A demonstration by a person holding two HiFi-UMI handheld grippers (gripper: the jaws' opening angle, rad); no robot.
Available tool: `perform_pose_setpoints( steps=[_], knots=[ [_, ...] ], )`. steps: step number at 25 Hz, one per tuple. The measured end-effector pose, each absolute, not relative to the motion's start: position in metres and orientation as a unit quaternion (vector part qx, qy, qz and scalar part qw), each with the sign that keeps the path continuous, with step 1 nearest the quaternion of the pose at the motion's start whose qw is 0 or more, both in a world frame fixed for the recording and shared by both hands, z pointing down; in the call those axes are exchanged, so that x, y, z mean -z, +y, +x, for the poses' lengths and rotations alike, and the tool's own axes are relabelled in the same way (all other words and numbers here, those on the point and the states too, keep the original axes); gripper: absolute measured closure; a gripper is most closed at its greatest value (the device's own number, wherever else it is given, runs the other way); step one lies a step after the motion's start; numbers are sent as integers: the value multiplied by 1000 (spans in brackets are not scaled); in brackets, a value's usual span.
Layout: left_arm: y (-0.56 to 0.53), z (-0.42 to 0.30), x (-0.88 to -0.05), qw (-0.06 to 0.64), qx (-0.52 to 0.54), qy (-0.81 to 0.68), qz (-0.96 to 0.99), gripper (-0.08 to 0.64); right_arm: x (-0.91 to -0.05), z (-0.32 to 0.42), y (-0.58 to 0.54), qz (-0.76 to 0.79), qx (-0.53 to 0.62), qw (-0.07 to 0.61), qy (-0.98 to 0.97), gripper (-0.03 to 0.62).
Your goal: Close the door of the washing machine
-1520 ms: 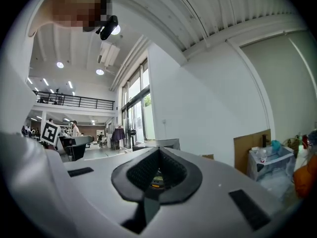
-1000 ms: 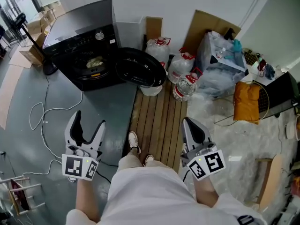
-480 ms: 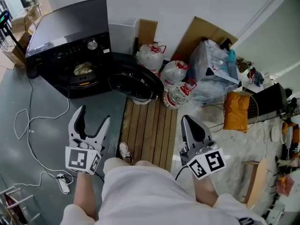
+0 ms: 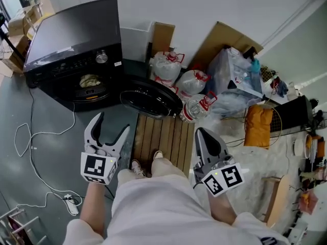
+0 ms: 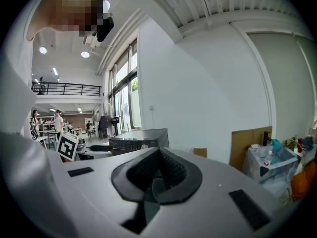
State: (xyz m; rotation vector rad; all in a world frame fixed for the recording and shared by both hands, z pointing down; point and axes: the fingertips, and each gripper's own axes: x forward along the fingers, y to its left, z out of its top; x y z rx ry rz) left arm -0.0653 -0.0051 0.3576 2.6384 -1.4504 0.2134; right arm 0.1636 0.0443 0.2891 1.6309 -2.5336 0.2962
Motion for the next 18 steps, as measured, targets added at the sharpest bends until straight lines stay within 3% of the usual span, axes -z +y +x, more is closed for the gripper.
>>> perform_pose_setpoints(
  steps=[7, 18],
  knots=[
    [-56, -30, -375, 87, -85, -497, 859, 212, -298, 174, -26, 501, -104, 49, -858, 594],
    [-144, 12, -450, 189, -105, -567, 795, 212, -330, 185, -129, 447, -114, 76, -884, 594]
  ],
)
